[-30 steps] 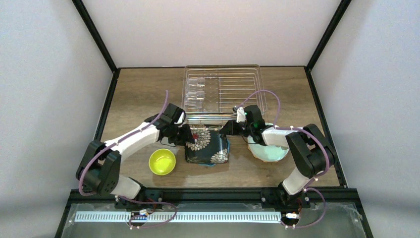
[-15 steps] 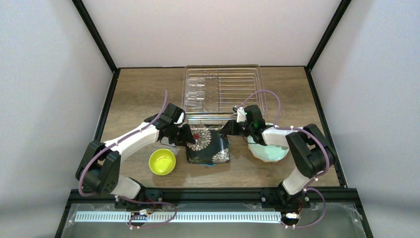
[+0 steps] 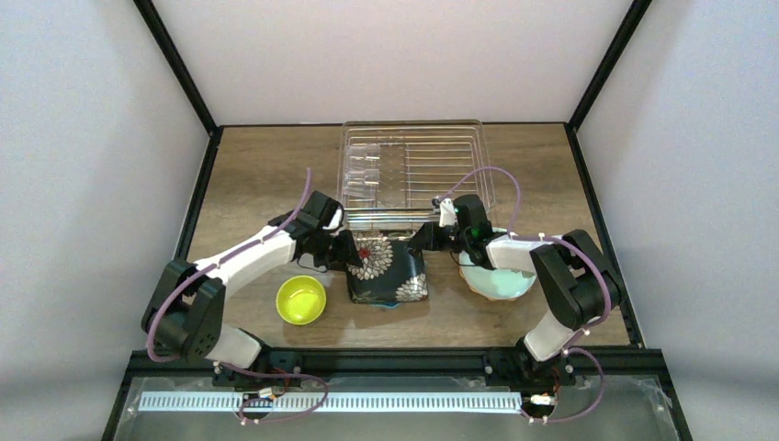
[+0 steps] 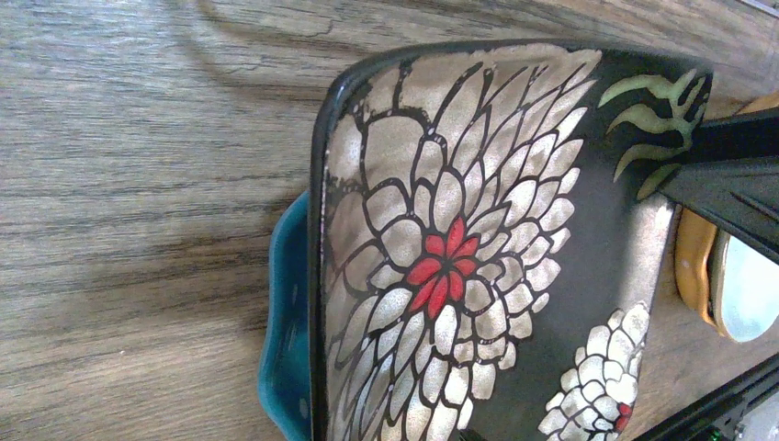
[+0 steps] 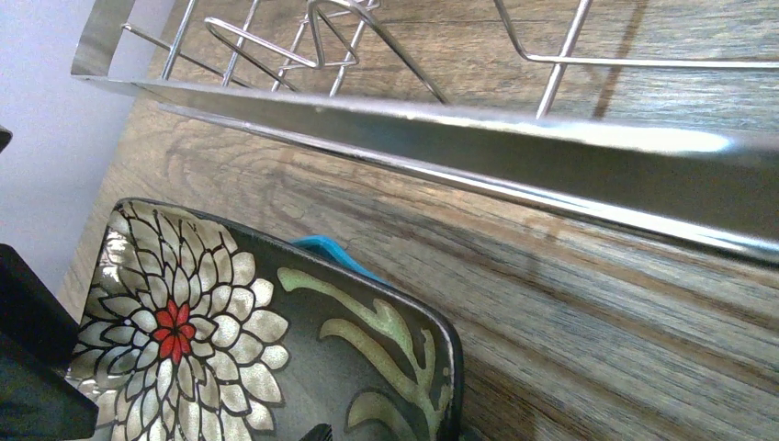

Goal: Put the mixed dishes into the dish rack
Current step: Grab the plate from the plate.

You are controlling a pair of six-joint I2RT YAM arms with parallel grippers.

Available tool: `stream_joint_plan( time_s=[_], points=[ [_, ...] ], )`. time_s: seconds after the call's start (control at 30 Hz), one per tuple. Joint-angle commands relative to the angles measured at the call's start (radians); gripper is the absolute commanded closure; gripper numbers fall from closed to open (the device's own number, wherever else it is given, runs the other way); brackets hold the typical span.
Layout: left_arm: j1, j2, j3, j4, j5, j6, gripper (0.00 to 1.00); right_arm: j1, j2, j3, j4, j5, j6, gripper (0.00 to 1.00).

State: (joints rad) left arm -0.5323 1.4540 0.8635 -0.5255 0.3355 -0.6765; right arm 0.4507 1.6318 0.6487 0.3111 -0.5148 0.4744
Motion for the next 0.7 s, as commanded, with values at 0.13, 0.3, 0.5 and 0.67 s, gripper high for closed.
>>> stream_joint_plan(
  time_s=[0.13, 0.3, 0.5, 0.67],
  points=[
    [-0.007, -0.015, 0.074, 0.146, 0.079, -0.036, 0.22, 0.011, 0.043, -0.009, -0.071, -0.09, 0.04, 0.27],
    [-0.006, -0.031, 0.067, 0.18, 0.081, -0.071, 0.22, 0.011, 0.043, -0.009, -0.071, -0.096, 0.045, 0.27],
    [-0.006, -0.056, 0.046, 0.237, 0.086, -0.122, 0.22, 0.012, 0.036, -0.01, -0.073, -0.1, 0.049, 0.28],
    [-0.006, -0.077, 0.025, 0.279, 0.093, -0.159, 0.25, 0.012, 0.03, -0.012, -0.072, -0.102, 0.056, 0.28]
  ],
)
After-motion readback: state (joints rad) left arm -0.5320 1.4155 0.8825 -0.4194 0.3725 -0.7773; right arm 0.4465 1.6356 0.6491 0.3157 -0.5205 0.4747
